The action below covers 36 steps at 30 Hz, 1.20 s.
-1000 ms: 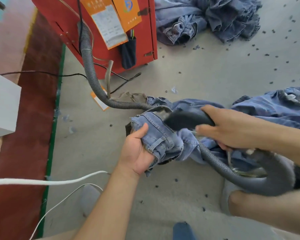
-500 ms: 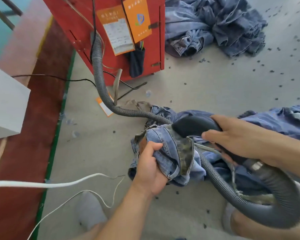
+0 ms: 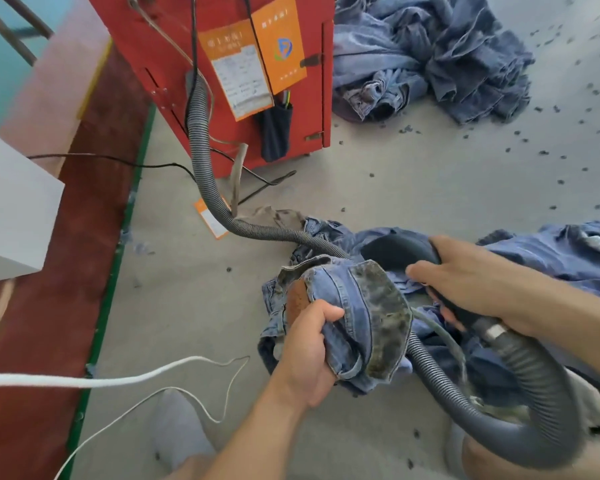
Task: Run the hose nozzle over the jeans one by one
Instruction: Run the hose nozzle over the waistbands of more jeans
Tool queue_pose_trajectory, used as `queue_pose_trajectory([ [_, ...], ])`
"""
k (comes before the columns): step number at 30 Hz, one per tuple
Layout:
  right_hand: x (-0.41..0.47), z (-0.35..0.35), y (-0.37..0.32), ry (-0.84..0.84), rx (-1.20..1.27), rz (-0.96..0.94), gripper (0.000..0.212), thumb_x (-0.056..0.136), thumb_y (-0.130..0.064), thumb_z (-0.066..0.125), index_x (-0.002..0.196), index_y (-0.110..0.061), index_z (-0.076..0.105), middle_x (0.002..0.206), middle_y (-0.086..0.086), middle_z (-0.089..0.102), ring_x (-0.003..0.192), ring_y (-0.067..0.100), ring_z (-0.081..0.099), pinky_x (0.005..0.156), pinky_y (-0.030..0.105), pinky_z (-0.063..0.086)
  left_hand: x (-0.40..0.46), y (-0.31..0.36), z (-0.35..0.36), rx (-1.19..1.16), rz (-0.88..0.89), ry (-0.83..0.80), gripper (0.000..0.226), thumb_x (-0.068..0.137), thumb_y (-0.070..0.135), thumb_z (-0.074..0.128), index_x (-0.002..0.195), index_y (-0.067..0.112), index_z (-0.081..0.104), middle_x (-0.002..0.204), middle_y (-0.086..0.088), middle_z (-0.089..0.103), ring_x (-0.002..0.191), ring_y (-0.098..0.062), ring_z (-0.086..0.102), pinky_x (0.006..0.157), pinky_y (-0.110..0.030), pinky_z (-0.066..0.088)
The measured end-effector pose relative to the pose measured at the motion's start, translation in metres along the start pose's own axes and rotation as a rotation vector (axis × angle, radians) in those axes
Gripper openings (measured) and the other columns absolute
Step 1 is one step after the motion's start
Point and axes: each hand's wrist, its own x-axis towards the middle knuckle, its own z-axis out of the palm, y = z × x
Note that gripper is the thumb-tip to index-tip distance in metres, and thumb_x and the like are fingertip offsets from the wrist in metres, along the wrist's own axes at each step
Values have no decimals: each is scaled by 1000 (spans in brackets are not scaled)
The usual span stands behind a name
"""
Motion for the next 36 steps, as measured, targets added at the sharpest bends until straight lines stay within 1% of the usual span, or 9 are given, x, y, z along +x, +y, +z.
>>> queue_pose_trajectory([
  [3,14,-16,13,80,79,26,22,101,-27,60,110,-7,55,54,4,62,43,24,57,46,39,53,-1,-3,-5,404,9,202,25,71,32,62,89,15,69,106,2,72,103,-13,66,103,-45,52],
  [5,14,-24,15,131,92,-52,40,101,-36,61,136,-35,43,58,5,69,46,26,64,50,41,57,-3,2,-2,684,3,174,14,73,34,58,65,23,54,73,15,60,69,-5,57,76,-23,49],
  [8,13,-21,12,199,-18,-220,65,101,-41,60,140,-68,17,56,1,69,45,17,66,48,30,53,-4,-1,2,981,48,39,27,83,29,53,69,17,34,62,13,41,59,-7,37,59,-29,33],
  [11,13,-16,1,145,-74,-315,37,104,-38,54,122,-69,45,57,-10,66,46,7,62,42,16,45,-1,-3,1,1134,62,31,34,87,43,51,77,11,48,71,-3,55,67,-9,48,68,-39,45],
  [16,9,-8,-2,47,-158,-324,19,106,-39,51,94,-51,58,64,6,64,43,9,50,46,21,40,1,23,-13,545,-193,84,49,82,36,63,129,28,68,131,3,71,126,-20,63,112,-52,45],
  [21,9,-5,1,51,-256,-370,14,106,-36,51,100,-46,58,60,0,63,43,8,44,46,26,38,-5,51,-32,-110,-193,-65,59,73,1,49,129,-8,65,132,-28,65,115,-41,67,93,-54,58],
  [26,3,-9,-4,63,-218,-447,27,106,-34,48,115,-60,53,67,-2,65,41,7,48,44,23,41,-4,61,-34,32,-26,-5,47,92,-10,44,136,-1,57,134,-27,63,119,-39,65,105,-54,51],
  [31,-6,-12,-6,18,-200,-528,35,101,-42,46,122,-70,47,69,-14,64,46,8,53,49,19,44,-8,77,-35,50,-69,-40,43,104,18,51,147,12,52,144,-22,58,126,-40,62,90,-58,57],
  [36,-15,-15,-5,8,-220,-576,44,99,-46,48,133,-73,44,85,-14,64,68,-2,60,63,8,43,-1,82,-40,-27,62,44,47,93,2,60,139,-8,54,134,-27,63,109,-30,71,94,-38,60],
])
